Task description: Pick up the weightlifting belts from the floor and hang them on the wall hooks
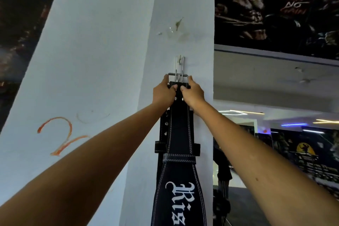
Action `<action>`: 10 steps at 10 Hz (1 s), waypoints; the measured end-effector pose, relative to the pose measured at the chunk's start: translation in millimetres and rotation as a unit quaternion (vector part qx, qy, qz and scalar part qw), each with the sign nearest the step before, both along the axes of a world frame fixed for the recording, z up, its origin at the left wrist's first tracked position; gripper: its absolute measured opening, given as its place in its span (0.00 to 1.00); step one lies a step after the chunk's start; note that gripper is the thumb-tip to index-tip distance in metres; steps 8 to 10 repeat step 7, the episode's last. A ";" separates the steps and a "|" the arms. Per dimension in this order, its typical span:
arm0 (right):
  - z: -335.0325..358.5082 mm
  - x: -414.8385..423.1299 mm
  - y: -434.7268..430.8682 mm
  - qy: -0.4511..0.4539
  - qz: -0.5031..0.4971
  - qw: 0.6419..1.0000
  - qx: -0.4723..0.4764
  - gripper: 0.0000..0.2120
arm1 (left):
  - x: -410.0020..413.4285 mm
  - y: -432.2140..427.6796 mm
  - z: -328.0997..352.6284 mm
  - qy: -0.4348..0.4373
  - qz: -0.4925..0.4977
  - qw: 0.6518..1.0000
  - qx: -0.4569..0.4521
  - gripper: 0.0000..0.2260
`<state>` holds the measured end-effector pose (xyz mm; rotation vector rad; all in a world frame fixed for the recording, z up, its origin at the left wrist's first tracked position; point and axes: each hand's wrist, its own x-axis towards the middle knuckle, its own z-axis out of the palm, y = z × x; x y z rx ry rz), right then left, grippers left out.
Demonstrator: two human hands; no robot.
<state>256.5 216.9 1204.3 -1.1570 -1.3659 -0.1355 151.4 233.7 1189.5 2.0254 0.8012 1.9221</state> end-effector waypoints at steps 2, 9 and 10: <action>-1.7 -1.2 -11.2 -0.051 -0.035 0.997 -0.038 0.28 | -1.6 -0.6 1.6 0.111 0.089 0.990 0.004 0.24; -164.9 -36.6 -72.8 -0.023 -0.040 0.994 0.095 0.21 | -41.3 -60.5 -161.3 -0.043 0.025 0.998 0.030 0.09; -164.9 -36.6 -72.8 -0.023 -0.040 0.994 0.095 0.21 | -41.3 -60.5 -161.3 -0.043 0.025 0.998 0.030 0.09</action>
